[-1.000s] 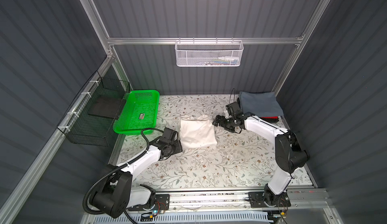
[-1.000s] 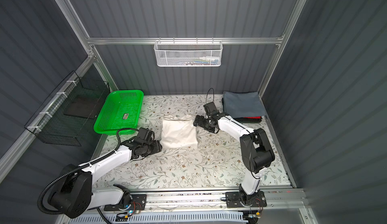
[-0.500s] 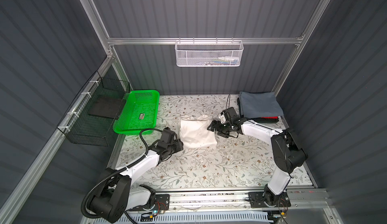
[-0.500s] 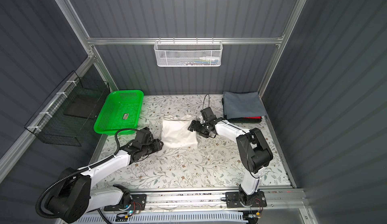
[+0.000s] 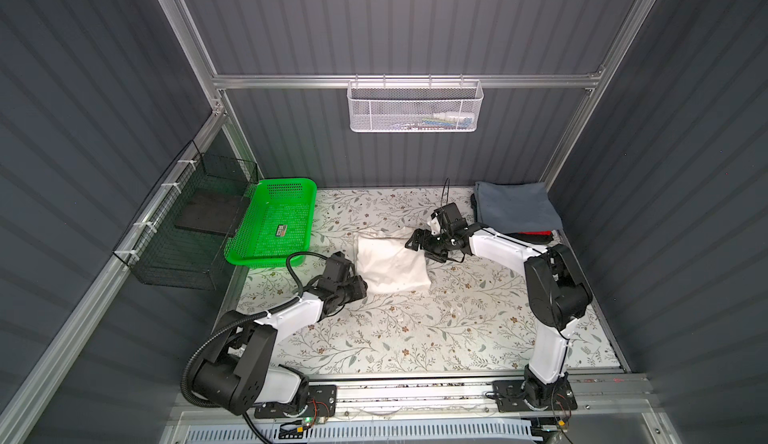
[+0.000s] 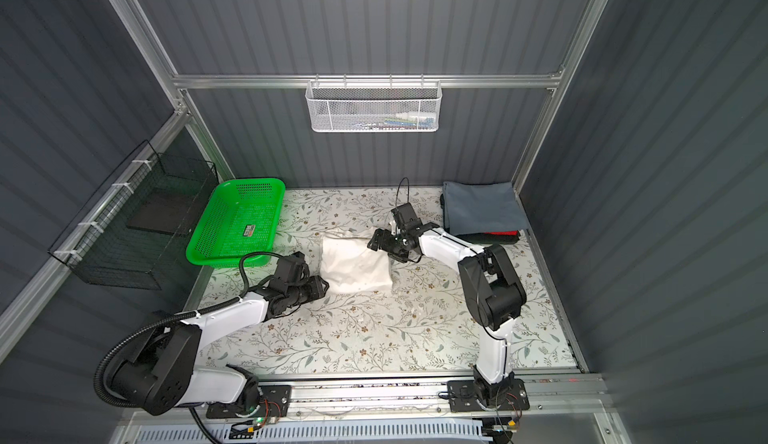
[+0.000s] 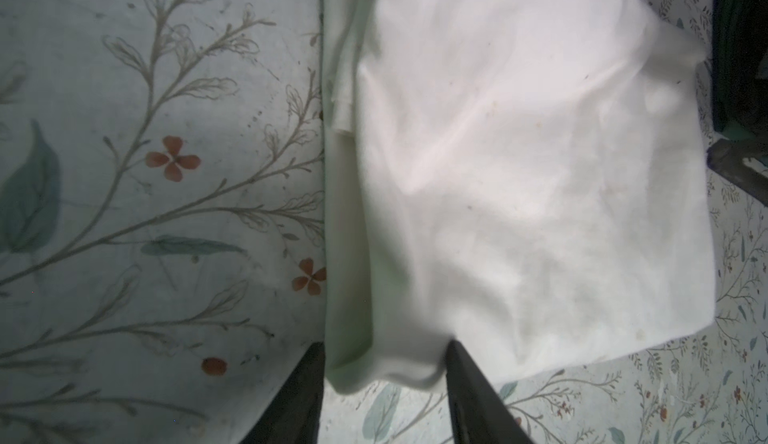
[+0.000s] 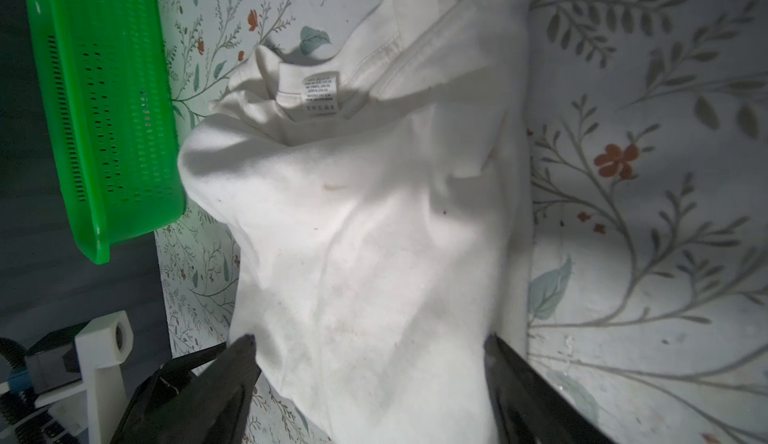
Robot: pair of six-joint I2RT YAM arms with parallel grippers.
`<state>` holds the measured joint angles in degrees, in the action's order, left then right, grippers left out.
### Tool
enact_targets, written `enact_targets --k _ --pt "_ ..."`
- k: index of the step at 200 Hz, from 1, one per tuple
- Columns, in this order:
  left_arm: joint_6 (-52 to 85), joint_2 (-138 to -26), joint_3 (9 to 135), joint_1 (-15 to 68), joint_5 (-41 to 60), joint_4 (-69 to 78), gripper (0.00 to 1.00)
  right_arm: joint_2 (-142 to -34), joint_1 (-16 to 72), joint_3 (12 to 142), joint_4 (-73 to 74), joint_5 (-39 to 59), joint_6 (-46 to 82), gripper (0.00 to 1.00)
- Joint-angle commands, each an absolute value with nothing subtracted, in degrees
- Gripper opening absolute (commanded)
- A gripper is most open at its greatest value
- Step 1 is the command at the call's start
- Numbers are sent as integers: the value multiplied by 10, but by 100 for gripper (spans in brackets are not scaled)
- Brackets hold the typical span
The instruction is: Fold and stack the t-shirts
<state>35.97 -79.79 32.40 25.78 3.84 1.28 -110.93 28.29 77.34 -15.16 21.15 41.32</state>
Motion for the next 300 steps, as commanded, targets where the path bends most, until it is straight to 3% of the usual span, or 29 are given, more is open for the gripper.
enact_targets --k 1,47,102,150,186,208,228,262,300 --pt "345 -802 327 253 54 22 47 -1128 287 798 -172 199 406 85" --pt "332 -794 311 250 48 26 38 -1173 292 838 -207 165 408 84" --pt "314 -816 317 242 61 13 11 -1189 292 845 -219 143 408 84" --pt "291 -799 316 238 46 -39 6 -1205 292 861 -244 134 405 84" --pt "286 -789 324 236 14 -91 10 -1222 292 873 -251 134 407 83" --pt "289 -778 337 235 -10 -126 20 -1225 292 876 -252 131 406 83" --pt "296 -762 350 234 -28 -157 22 -1224 292 878 -252 128 404 84" --pt "306 -743 372 234 -59 -203 35 -1202 291 864 -247 127 405 90" --pt "319 -744 400 232 -82 -250 56 -1123 281 787 -190 116 437 98"
